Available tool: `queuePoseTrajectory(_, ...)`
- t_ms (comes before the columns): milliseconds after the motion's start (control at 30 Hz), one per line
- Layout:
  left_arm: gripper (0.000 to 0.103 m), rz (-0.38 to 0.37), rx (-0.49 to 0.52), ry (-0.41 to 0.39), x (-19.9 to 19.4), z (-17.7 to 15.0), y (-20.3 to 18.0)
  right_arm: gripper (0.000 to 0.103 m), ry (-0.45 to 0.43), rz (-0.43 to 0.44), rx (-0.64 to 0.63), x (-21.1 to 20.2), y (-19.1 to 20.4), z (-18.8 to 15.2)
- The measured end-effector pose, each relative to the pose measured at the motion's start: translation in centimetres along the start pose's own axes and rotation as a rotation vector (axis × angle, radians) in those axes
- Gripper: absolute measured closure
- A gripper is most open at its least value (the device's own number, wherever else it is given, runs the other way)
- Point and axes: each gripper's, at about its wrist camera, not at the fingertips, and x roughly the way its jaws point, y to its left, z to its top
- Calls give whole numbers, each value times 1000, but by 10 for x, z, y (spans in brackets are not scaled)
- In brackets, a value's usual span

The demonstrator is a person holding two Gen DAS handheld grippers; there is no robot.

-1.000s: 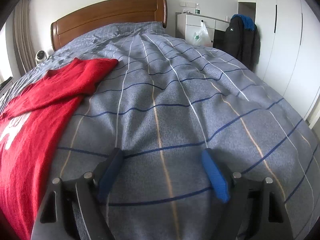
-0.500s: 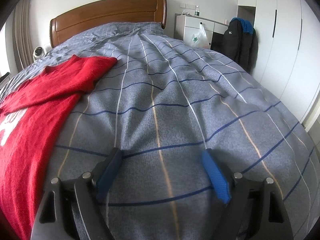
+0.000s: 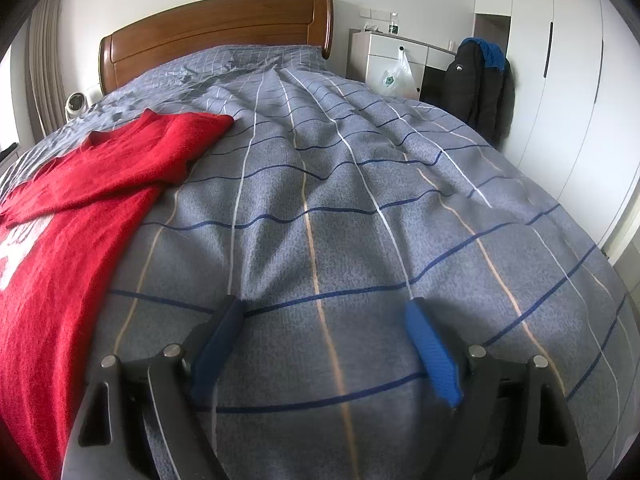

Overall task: Fold small clothes
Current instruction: 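Grasp the other sleeve cuff with the left gripper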

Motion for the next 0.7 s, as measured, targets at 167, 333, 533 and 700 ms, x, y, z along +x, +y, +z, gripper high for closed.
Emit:
queuePoseTrajectory(167, 10, 62, -83, 100, 50, 25, 32, 19, -1, -9, -5, 0, 1, 0)
queuePoseTrajectory(333, 96, 21, -60, 112, 59, 26, 11, 19, -4, -19, -8, 1, 1, 1)
queuePoseTrajectory(533, 96, -75, 106, -53, -20, 67, -71, 18, -5, -14, -4, 1, 0, 1)
queuePoseTrajectory(700, 96, -292, 342, -168, -97, 78, -215, 18, -8, -11, 0, 2, -1, 2)
